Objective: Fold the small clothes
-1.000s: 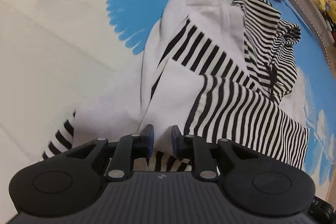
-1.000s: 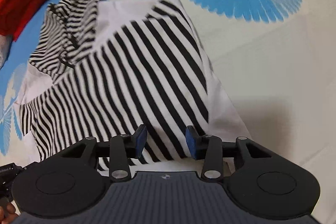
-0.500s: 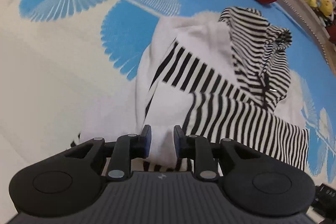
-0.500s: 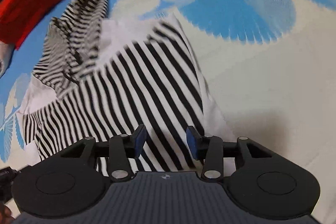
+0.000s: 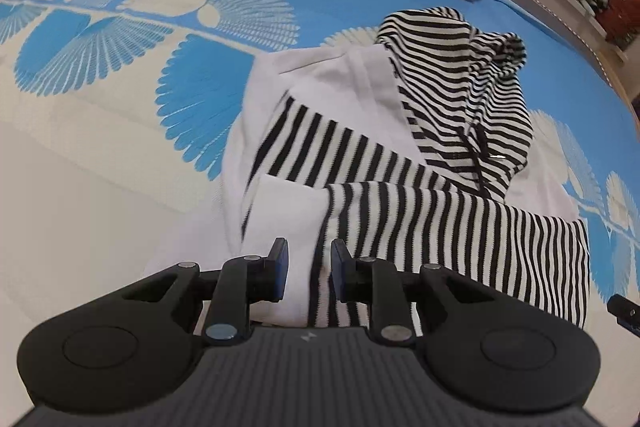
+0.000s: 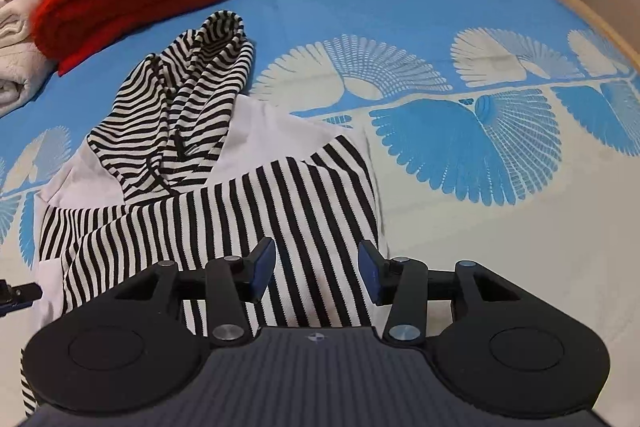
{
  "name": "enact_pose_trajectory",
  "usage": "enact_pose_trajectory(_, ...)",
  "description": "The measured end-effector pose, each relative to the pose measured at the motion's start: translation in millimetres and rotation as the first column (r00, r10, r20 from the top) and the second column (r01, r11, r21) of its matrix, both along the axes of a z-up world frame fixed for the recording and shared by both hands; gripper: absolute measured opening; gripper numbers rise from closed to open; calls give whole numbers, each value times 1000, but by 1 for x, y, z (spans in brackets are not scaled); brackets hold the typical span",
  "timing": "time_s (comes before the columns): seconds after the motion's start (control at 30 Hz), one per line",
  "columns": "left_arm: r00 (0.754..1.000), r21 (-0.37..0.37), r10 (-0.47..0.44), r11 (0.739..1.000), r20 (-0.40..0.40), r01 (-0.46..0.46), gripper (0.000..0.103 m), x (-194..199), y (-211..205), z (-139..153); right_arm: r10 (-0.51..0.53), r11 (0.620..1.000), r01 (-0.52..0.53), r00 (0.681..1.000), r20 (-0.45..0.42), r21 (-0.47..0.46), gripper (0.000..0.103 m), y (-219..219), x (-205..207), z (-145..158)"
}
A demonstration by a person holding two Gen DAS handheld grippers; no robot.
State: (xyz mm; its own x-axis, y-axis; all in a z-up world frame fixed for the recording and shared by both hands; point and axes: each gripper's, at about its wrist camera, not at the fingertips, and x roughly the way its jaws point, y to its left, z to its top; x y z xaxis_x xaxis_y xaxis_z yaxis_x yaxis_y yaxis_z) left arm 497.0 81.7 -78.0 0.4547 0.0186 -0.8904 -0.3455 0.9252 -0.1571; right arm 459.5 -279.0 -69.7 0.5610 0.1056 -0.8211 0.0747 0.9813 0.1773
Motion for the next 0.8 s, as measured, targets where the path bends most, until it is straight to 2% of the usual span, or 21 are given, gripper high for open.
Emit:
enact_pose_trajectory(0.4, 997, 54, -53, 997, 48, 51, 25, 5, -23, 7, 51, 996, -48, 998, 39, -79, 48, -7, -4, 7)
enact_pose_trajectory(0.57, 990, 107, -83, 992, 110, 72, 24, 5, -27, 20, 60, 995, -56, 997, 48, -77, 48, -12, -5, 11)
enact_pose_trajectory(0.7, 972, 144, -134, 984, 191, 107, 21, 7, -28, 42, 65, 994, -60, 996, 59, -87, 48, -18, -4, 15)
enact_pose_trajectory(0.8, 960, 142, -148, 983, 236, 117, 20, 33, -22, 57, 67, 994, -62, 996, 54, -92, 48, -22, -2, 15)
